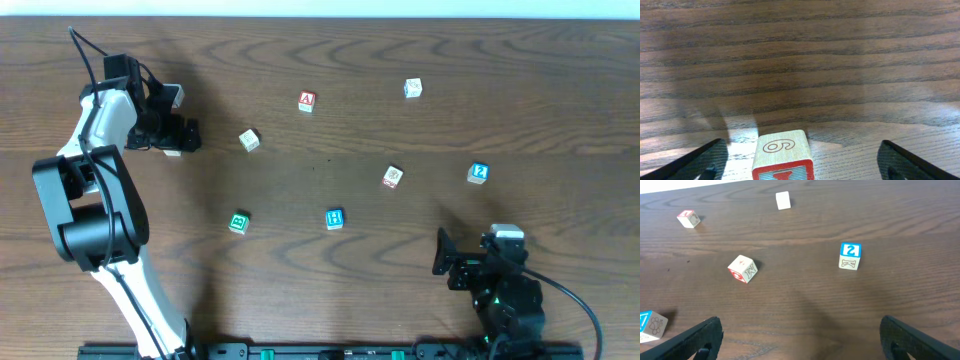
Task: Spell out Ai2
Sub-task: 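Lower left gripper and grasp the red I block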
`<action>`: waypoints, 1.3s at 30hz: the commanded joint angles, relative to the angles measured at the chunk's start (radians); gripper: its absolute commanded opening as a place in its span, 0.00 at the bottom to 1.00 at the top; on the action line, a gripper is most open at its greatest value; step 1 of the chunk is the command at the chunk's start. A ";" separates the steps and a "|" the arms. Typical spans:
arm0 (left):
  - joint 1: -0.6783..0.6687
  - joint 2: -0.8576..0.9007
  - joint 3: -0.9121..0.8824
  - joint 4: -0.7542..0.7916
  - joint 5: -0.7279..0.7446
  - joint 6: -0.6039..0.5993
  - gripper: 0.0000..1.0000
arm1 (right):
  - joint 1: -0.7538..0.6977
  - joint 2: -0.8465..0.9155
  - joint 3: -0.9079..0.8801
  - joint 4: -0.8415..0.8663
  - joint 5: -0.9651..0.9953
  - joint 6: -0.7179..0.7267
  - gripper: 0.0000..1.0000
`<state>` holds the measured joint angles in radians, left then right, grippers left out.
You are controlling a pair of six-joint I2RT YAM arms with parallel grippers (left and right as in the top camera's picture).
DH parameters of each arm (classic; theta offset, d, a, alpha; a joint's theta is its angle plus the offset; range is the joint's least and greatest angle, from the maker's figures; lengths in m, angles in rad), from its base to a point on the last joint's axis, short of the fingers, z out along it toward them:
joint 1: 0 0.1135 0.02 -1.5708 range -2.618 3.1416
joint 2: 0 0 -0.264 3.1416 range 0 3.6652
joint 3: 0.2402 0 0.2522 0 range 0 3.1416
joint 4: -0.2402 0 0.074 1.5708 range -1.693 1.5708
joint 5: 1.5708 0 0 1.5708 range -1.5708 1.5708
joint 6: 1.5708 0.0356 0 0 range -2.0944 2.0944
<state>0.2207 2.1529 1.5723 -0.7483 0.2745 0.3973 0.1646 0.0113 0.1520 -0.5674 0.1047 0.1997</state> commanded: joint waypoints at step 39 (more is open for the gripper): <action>0.000 0.018 0.010 0.001 -0.093 -0.089 0.06 | -0.009 -0.006 -0.002 -0.002 -0.001 -0.014 0.99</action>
<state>0.2203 2.1529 1.5723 -0.7441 0.1802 0.3653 0.1646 0.0113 0.1520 -0.5674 0.1047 0.1997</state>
